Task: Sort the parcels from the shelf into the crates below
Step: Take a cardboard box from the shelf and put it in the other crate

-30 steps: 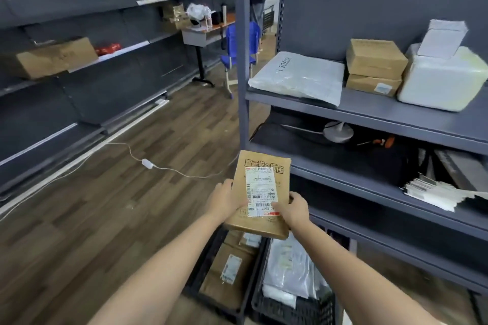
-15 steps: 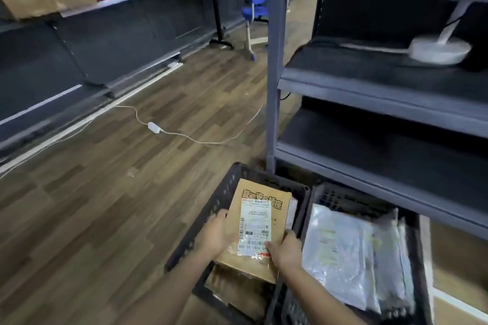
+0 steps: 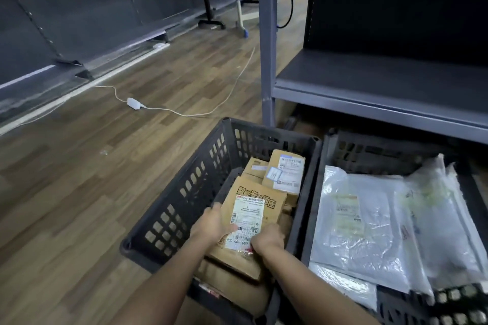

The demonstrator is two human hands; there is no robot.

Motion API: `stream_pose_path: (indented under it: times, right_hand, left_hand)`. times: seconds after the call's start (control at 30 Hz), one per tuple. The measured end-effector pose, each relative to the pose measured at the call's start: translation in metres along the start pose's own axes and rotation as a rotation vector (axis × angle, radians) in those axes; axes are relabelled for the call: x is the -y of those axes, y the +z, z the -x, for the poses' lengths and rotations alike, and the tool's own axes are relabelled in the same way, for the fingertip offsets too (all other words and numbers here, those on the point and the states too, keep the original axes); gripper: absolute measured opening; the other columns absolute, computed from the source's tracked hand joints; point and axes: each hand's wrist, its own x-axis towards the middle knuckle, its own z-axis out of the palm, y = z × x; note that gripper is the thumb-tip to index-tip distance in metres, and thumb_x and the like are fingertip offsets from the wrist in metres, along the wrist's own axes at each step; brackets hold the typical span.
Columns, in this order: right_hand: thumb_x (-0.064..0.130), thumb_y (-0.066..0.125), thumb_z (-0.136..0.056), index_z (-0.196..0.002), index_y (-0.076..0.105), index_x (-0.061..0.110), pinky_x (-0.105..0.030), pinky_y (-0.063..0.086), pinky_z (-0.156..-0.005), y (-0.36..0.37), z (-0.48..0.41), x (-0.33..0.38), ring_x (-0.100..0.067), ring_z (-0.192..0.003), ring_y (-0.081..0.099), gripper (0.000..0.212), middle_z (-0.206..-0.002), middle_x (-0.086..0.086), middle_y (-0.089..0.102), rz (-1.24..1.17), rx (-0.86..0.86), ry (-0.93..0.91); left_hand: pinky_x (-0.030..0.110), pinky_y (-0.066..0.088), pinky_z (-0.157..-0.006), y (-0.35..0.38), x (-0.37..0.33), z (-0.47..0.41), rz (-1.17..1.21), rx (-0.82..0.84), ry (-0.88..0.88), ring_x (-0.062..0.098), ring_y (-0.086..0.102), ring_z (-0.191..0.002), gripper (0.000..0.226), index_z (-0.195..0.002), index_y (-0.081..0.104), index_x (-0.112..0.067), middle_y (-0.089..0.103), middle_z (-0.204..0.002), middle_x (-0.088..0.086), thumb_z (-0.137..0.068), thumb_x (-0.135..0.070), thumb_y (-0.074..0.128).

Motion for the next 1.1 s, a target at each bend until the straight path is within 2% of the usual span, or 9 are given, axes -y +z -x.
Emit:
stream_pose_path:
  times: [0.3,0.43,0.53,0.63,0.67,0.73,0.83,1.0,1.1]
  right_hand:
    - [0.011,0.049,-0.074,-0.135,0.038,-0.005,-0.043,0.056,-0.088,0.042,-0.085,-0.016,-0.035,-0.112,0.058,0.063,-0.128,-0.022,0.055,-0.208,0.037,0.18]
    - [0.003,0.041,-0.089,-0.103,0.054,0.002,-0.033,0.055,-0.063,0.026,-0.072,-0.006,-0.025,-0.076,0.06,0.02,-0.095,-0.012,0.061,-0.34,0.055,0.258]
    - [0.008,0.044,-0.09,-0.092,0.055,0.01,-0.034,0.052,-0.07,0.021,-0.066,-0.004,-0.025,-0.081,0.06,0.011,-0.089,-0.006,0.055,-0.356,0.177,0.239]
    - [-0.004,0.04,-0.087,-0.08,0.056,0.004,-0.042,0.058,-0.074,0.015,-0.053,-0.004,-0.031,-0.077,0.065,0.02,-0.081,-0.012,0.063,-0.366,0.186,0.281]
    - [-0.005,0.04,-0.088,-0.082,0.056,0.004,-0.043,0.058,-0.078,0.012,-0.048,-0.001,-0.031,-0.081,0.065,0.02,-0.084,-0.013,0.064,-0.318,0.187,0.281]
    - [0.005,0.045,-0.092,-0.113,0.058,0.003,-0.038,0.051,-0.096,0.015,-0.045,0.0,-0.031,-0.111,0.06,0.024,-0.118,-0.015,0.061,-0.126,0.202,0.235]
    - [0.024,0.047,-0.095,-0.146,0.024,0.001,-0.039,0.033,-0.113,0.027,-0.042,0.001,-0.034,-0.139,0.029,0.061,-0.151,-0.02,0.026,0.296,0.104,0.161]
    - [0.021,0.04,-0.099,-0.148,0.016,-0.002,-0.047,0.012,-0.119,0.011,-0.033,-0.002,-0.042,-0.145,0.004,0.059,-0.155,-0.027,0.009,1.003,0.074,-0.126]
    - [0.027,0.042,-0.099,-0.147,-0.006,-0.005,-0.047,0.006,-0.12,0.006,-0.034,-0.002,-0.043,-0.143,-0.015,0.075,-0.155,-0.026,-0.012,1.222,0.072,-0.163]
  left_hand:
    - [0.039,0.045,-0.1,0.028,0.005,-0.022,0.049,0.072,0.005,0.025,0.051,-0.123,0.078,-0.141,0.03,-0.015,0.048,-0.137,0.009,-0.08,-0.045,0.068]
    - [0.038,0.046,-0.098,0.043,0.003,-0.04,0.005,0.066,0.051,0.022,0.052,-0.12,0.085,-0.147,0.02,-0.024,0.054,-0.132,0.005,-0.08,-0.038,0.07]
    - [0.037,0.045,-0.097,0.049,0.003,-0.048,-0.061,0.094,0.051,0.024,0.053,-0.121,0.083,-0.147,0.019,-0.023,0.056,-0.131,0.005,-0.082,-0.032,0.07]
    - [0.035,0.046,-0.092,0.055,0.005,-0.051,-0.117,0.199,0.06,0.025,0.057,-0.115,0.064,-0.135,0.035,-0.016,0.059,-0.126,0.007,-0.082,-0.034,0.067]
    - [0.035,0.047,-0.091,0.057,0.006,-0.051,-0.119,0.206,0.058,0.025,0.058,-0.114,0.061,-0.132,0.037,-0.015,0.059,-0.125,0.007,-0.082,-0.034,0.067]
    - [0.035,0.047,-0.09,0.06,0.006,-0.051,-0.125,0.189,0.056,0.026,0.058,-0.114,0.064,-0.135,0.035,-0.015,0.059,-0.126,0.008,-0.083,-0.036,0.066]
    - [0.038,0.046,-0.093,0.061,0.003,-0.05,-0.084,0.143,0.085,0.028,0.056,-0.117,0.072,-0.146,0.018,-0.023,0.056,-0.13,0.009,-0.088,-0.035,0.058]
    - [0.039,0.044,-0.101,0.066,0.003,-0.044,-0.169,0.153,0.187,0.026,0.048,-0.127,0.091,-0.151,0.003,-0.031,0.035,-0.15,0.004,-0.084,-0.043,0.064]
    - [0.037,0.042,-0.105,0.066,0.008,-0.043,-0.231,0.223,0.306,0.023,0.039,-0.136,0.102,-0.15,0.003,-0.038,-0.004,-0.161,-0.002,-0.076,-0.045,0.073]
